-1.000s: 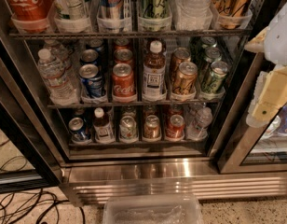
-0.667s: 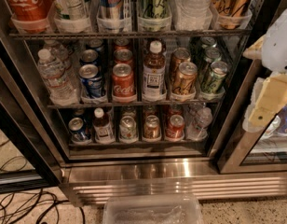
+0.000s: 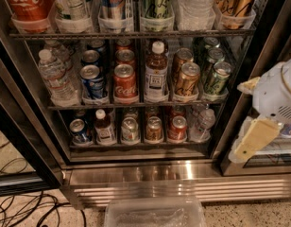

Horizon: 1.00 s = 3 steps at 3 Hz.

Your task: Pick green can from middle shelf of fridge

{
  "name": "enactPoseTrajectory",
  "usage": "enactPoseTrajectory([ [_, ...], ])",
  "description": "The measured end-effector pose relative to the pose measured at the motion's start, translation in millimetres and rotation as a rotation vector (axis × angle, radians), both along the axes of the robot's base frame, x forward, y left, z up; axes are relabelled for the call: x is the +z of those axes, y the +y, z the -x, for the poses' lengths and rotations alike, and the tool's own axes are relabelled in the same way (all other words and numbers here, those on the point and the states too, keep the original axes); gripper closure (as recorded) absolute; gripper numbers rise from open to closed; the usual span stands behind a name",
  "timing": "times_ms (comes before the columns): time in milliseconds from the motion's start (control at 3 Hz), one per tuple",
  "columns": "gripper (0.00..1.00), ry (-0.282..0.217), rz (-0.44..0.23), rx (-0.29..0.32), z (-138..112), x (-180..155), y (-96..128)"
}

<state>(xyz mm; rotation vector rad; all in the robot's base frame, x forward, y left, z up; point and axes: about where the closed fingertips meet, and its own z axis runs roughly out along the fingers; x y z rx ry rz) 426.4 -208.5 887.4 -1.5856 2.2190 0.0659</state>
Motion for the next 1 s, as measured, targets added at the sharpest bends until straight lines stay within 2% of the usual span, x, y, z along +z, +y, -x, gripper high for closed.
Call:
enactPoseTrajectory([
  [333,0.0,-0.057,-0.076,-0.063,-13,-54,8],
  [667,0.0,-0.057,-0.076,-0.063,-13,-54,8],
  [1000,0.0,-0.087,-0.121,-0.123,-17,-66,8],
])
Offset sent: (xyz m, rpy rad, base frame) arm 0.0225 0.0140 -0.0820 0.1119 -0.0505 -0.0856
